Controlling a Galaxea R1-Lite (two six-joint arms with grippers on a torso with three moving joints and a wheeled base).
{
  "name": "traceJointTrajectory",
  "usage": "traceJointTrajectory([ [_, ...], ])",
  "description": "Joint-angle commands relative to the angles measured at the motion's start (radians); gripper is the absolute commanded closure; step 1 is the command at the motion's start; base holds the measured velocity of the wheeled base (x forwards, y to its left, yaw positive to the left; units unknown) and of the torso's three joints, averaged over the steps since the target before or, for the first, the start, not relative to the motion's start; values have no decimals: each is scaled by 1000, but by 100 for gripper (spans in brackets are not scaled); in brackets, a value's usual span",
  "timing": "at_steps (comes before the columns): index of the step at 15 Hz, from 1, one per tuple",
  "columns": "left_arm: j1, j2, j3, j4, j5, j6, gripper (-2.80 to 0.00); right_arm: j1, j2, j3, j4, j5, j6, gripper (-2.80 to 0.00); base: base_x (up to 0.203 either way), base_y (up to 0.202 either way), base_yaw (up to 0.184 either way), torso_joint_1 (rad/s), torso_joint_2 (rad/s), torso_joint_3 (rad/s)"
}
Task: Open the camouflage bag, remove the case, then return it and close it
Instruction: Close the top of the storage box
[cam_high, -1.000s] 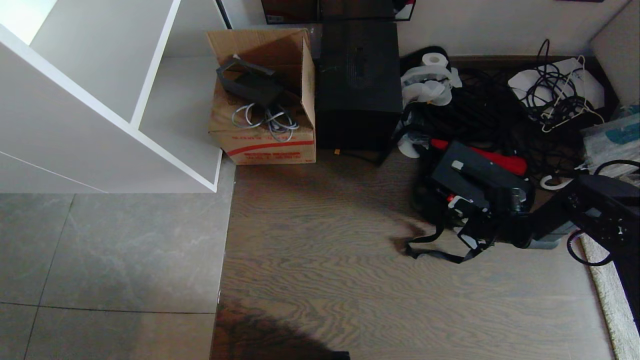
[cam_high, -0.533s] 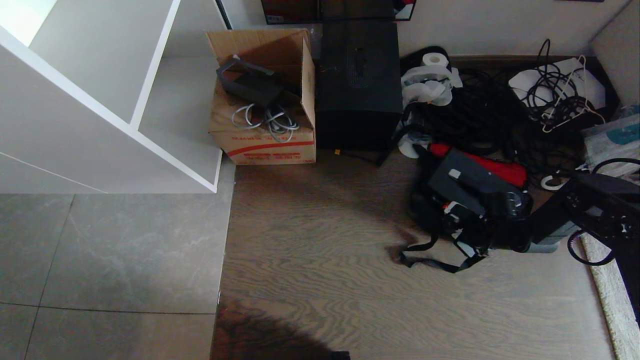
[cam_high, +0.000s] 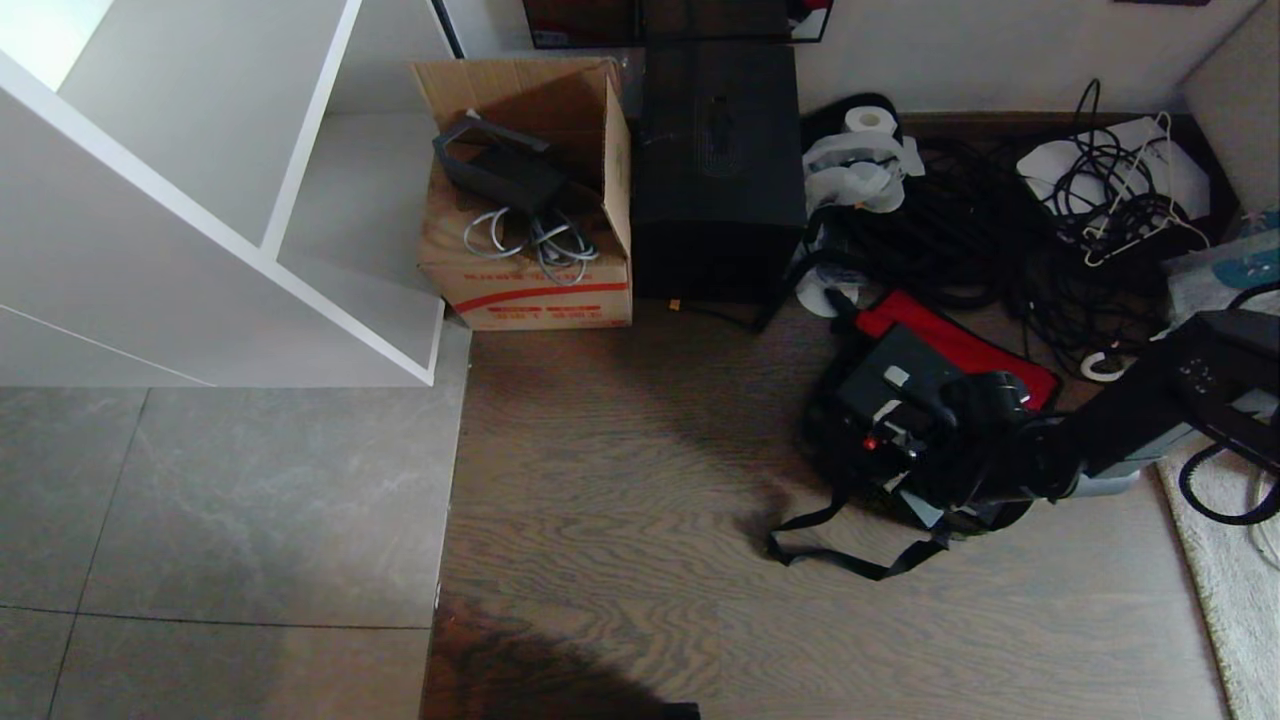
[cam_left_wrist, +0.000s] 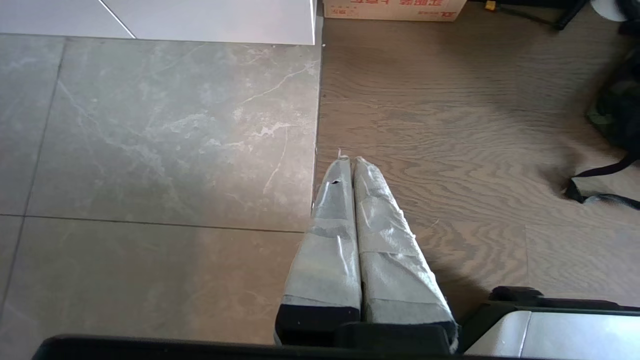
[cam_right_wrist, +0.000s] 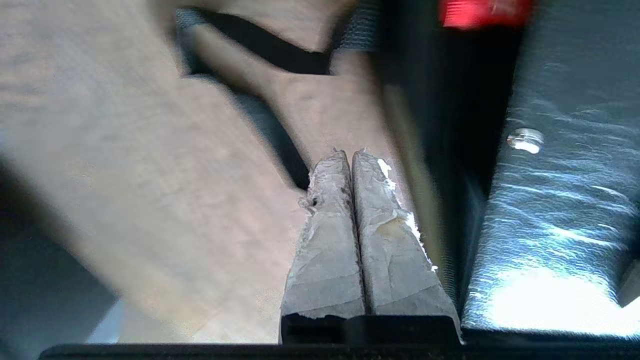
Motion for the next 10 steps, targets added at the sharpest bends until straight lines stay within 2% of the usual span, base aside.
traceJointTrajectory([
  [1, 0, 0, 0, 0, 0, 0, 0, 3, -72, -9, 13, 0, -3, 0, 0, 0, 0, 0, 0, 0],
  [6, 0, 0, 0, 0, 0, 0, 0, 3, -58, 14, 37, 0, -10, 0, 0, 0, 0, 0, 0, 0],
  [10, 0, 0, 0, 0, 0, 0, 0, 5, 4, -3, -99, -9, -11, 0, 0, 0, 0, 0, 0, 0],
])
